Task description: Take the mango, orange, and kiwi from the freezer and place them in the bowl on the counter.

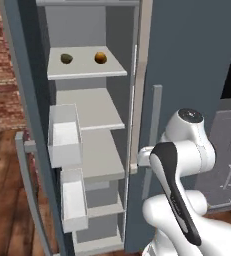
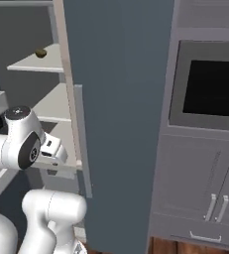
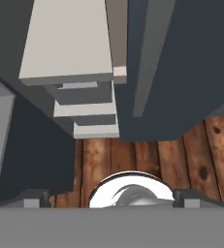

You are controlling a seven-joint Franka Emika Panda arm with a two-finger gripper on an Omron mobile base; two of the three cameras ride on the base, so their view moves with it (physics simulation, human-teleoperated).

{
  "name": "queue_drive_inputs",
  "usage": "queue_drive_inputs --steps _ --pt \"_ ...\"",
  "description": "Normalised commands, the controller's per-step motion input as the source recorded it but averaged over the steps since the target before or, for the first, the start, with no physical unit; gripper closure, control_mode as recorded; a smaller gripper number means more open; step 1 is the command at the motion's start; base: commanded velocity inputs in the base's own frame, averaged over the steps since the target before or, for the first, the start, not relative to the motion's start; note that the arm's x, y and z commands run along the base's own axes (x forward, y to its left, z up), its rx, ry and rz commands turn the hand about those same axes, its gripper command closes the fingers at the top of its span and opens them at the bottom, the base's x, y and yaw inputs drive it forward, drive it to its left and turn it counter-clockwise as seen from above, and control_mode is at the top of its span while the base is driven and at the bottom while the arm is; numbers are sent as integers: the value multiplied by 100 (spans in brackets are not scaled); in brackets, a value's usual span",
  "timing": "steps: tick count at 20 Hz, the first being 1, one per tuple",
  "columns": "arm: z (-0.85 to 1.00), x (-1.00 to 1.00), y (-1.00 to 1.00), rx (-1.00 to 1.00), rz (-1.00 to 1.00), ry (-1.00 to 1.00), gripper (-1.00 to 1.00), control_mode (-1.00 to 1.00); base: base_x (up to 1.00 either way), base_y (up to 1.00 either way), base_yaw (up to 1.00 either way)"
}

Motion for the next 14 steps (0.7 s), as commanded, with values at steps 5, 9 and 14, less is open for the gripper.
queue_drive_inputs --steps 5,9,14 --pt "0 0 0 0 0 0 -100 100 69 34 3" --pt "0 0 0 0 0 0 -100 100 57 45 2" --pt "0 0 0 0 0 0 -100 100 28 46 3"
